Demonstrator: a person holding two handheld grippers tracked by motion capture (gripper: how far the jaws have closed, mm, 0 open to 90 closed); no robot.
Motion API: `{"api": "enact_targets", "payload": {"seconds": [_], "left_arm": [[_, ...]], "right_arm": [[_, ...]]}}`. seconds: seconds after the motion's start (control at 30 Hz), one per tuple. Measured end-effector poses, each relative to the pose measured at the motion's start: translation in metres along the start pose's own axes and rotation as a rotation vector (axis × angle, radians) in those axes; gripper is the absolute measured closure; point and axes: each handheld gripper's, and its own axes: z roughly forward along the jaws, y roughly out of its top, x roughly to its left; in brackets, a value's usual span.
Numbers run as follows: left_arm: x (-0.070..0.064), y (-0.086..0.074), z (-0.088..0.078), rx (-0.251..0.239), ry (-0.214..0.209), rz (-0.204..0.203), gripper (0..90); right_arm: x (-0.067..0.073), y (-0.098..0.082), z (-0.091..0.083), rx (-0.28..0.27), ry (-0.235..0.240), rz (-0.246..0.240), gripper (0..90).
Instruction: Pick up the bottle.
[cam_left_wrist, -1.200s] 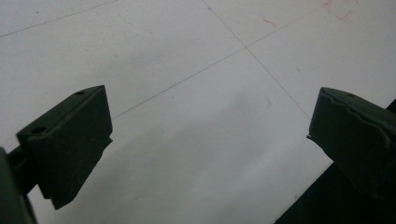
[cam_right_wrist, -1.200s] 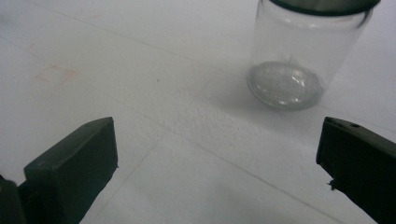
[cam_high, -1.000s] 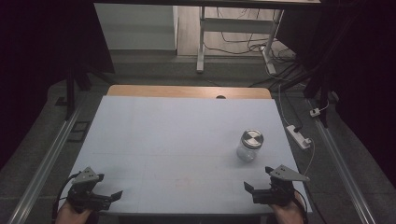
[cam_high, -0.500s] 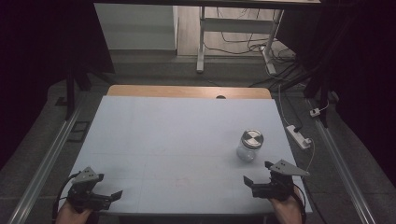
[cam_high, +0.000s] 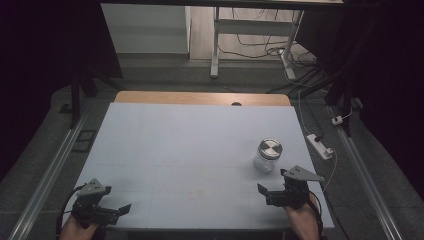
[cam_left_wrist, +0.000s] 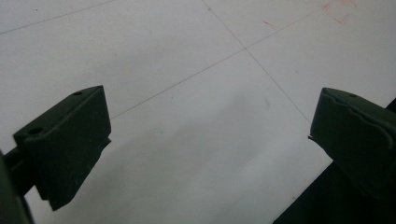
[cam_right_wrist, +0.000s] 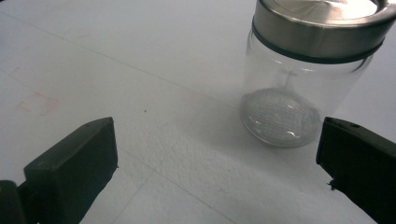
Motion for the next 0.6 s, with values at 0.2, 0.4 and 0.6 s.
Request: {"api": "enact_targets", "payload": {"seconds": [0.2,0.4,0.6], "left_arm": [[0.0,-0.001,0.0,-0.003,0.002,0.0,0.0],[0.0,-0.001,0.0,-0.002,0.003,-0.001,0.0],[0.001,-0.001,-0.001,-0.009,-0.001,-0.008,0.0]], "right_arm": [[-0.005,0.004,0.003,-0.028,0.027,0.009,0.0],[-0.01,0.009,0.011,-0.005,0.018,0.023,0.0],[-0.015,0.015,0.015,0.005,0.008,0.048,0.0]]}}
